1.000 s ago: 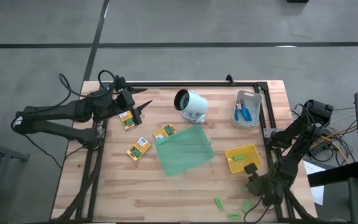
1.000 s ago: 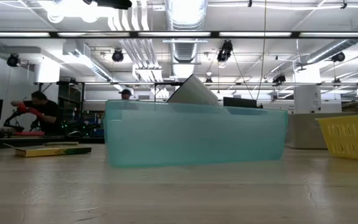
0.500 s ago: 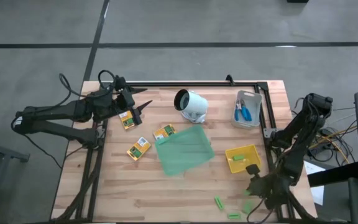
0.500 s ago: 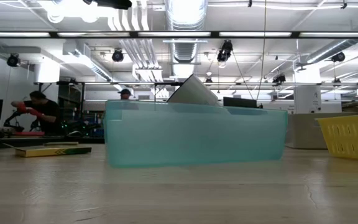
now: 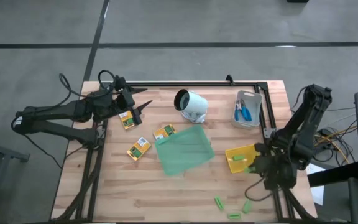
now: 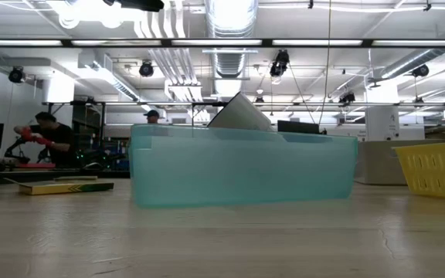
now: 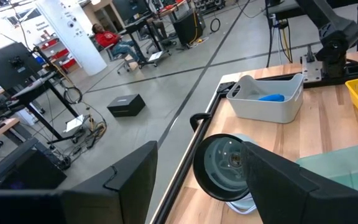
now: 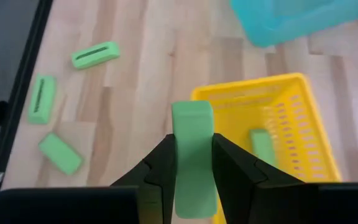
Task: Pick & Place School Supplies
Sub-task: Put the green eraser into the yellow bin
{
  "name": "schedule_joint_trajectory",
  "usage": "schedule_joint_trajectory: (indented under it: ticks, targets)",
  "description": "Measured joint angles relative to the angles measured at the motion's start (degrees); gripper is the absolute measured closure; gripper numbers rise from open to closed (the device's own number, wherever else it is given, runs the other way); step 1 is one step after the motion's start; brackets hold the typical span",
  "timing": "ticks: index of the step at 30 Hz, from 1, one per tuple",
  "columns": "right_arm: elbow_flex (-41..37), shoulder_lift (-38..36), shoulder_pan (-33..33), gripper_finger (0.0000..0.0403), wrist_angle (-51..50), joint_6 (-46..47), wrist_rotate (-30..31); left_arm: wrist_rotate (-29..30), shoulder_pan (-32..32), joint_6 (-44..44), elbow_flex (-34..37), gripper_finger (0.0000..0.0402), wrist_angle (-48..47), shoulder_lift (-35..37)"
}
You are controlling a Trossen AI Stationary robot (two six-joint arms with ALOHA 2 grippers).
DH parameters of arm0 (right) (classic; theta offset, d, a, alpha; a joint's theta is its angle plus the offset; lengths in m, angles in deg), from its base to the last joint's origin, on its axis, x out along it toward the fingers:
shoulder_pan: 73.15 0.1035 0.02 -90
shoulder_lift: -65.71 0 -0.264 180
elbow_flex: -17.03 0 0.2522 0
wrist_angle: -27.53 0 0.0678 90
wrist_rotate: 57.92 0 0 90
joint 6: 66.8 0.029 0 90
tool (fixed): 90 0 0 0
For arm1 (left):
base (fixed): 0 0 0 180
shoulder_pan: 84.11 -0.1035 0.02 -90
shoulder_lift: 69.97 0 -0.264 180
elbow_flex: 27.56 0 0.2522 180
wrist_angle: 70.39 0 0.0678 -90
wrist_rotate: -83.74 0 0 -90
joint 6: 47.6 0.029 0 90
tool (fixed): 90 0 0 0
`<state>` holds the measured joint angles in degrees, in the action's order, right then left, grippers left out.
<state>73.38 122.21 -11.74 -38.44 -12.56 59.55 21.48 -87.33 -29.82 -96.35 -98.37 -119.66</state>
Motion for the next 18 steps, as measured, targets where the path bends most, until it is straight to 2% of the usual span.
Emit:
schedule_joint_trajectory:
  ticks: [7,15,18]
  targets:
    - [-2.66,-1.7,-6.05,0.0319,-0.35,-5.17,-0.72,-0.01,-0.01,0.0,0.0,0.0165,0.02,-0.02]
    - [-6.7,-1.25,-11.45,0.0315,2.04,-4.86,-6.21,0.01,-0.01,-0.01,0.0,0.0165,0.02,-0.01]
    - [-8.17,-1.25,-12.83,0.0311,3.42,-4.27,-6.54,-0.01,-0.02,0.0,0.0,0.0165,0.02,-0.02]
